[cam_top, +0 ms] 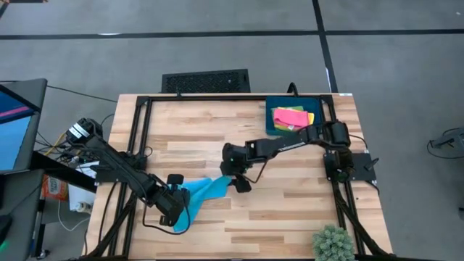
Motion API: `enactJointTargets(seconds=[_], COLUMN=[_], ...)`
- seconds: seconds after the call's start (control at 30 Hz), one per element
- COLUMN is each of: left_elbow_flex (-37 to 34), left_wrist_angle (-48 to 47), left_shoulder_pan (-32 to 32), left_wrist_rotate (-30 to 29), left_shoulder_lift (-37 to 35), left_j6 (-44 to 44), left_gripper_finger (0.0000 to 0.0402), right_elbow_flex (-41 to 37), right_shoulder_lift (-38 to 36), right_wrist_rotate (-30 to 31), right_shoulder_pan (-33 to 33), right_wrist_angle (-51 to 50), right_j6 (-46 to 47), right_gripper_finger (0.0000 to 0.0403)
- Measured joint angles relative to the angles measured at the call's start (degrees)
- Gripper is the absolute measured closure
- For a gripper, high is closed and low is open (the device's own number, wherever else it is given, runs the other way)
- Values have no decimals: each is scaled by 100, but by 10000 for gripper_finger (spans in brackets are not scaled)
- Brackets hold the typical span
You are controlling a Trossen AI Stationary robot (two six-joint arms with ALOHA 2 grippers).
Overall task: Fold microfiber towels
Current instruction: Fold the light blue microfiber towel
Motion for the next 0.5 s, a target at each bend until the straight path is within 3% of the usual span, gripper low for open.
enactJointTargets(seconds=[0.17, 0.3, 0.4, 0.5], left_elbow_flex=[154, 215, 267, 386], left_wrist_angle=[-122, -169, -299, -473], left_shoulder_pan=[-2, -2, 0, -2], left_wrist_rotate=[-35, -37, -38, -51], left_shoulder_lift=[0, 0, 0, 0], left_j6=[1, 6, -3, 25], left_gripper_finger=[399, 400, 401, 401], right_elbow_flex=[8, 11, 9, 9], right_shoulder_lift=[-10, -10, -10, -10], right_wrist_rotate=[805, 900, 905, 901], right_shoulder_pan=[215, 204, 207, 244], right_wrist_angle=[124, 173, 69, -129], right_j6=[-265, -206, -173, -201], right_gripper_finger=[149, 157, 197, 277])
